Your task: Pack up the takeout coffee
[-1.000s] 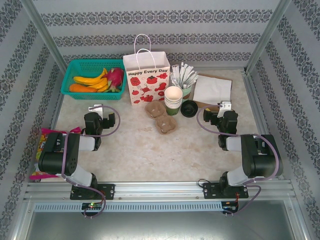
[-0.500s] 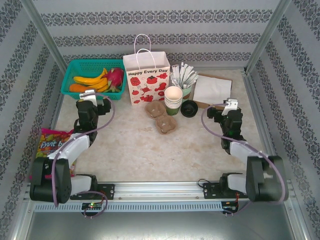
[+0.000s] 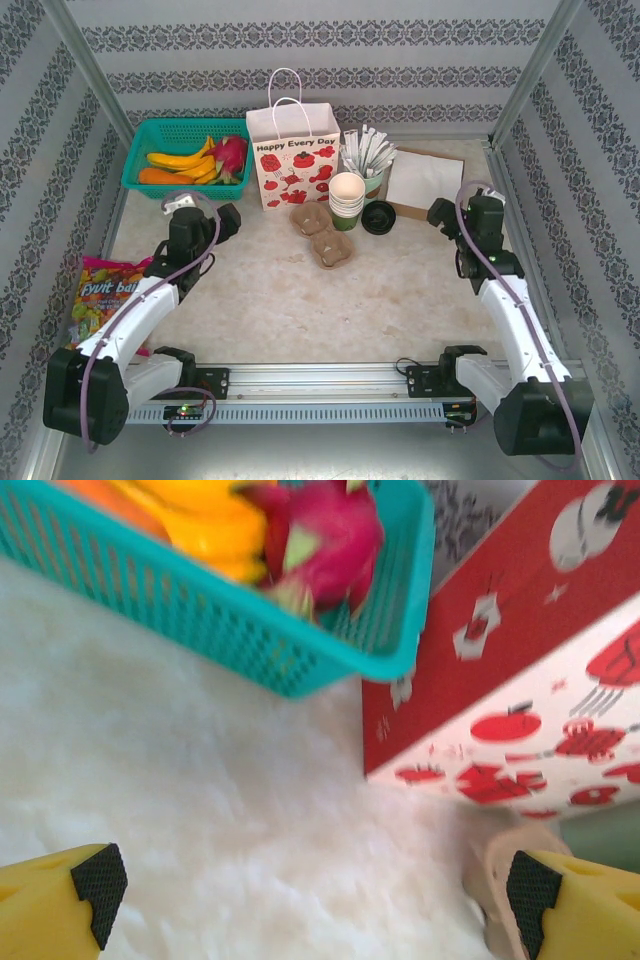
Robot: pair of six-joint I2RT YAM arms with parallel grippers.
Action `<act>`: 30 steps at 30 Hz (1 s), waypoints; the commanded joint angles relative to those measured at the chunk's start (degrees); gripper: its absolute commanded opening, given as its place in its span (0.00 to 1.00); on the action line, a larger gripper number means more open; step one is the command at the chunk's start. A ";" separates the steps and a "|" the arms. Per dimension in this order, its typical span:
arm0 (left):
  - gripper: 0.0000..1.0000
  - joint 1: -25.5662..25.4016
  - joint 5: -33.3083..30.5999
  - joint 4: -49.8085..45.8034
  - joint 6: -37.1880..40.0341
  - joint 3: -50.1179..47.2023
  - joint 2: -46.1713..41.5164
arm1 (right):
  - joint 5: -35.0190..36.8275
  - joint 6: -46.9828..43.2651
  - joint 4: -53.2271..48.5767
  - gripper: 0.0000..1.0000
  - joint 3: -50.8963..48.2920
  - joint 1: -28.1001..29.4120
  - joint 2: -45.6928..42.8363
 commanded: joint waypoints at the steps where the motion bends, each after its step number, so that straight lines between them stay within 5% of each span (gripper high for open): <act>1: 1.00 -1.26 8.17 -13.02 -7.96 3.57 1.07 | -6.19 3.11 -17.86 0.98 6.24 0.49 1.65; 4: 1.00 -3.34 10.84 -17.38 -9.57 5.55 2.02 | -16.06 3.86 -17.61 0.98 10.18 3.48 3.73; 16: 1.00 -7.84 20.58 -9.83 -14.36 6.15 10.42 | -9.41 11.36 -16.76 0.95 25.80 19.52 19.73; 24: 0.99 -11.40 16.73 -4.75 -19.12 11.15 20.38 | -2.85 8.50 -19.21 0.77 37.58 23.59 32.59; 30: 1.00 -12.92 17.14 -2.22 -19.20 11.38 23.01 | -2.18 5.69 -24.37 0.49 45.72 24.66 40.44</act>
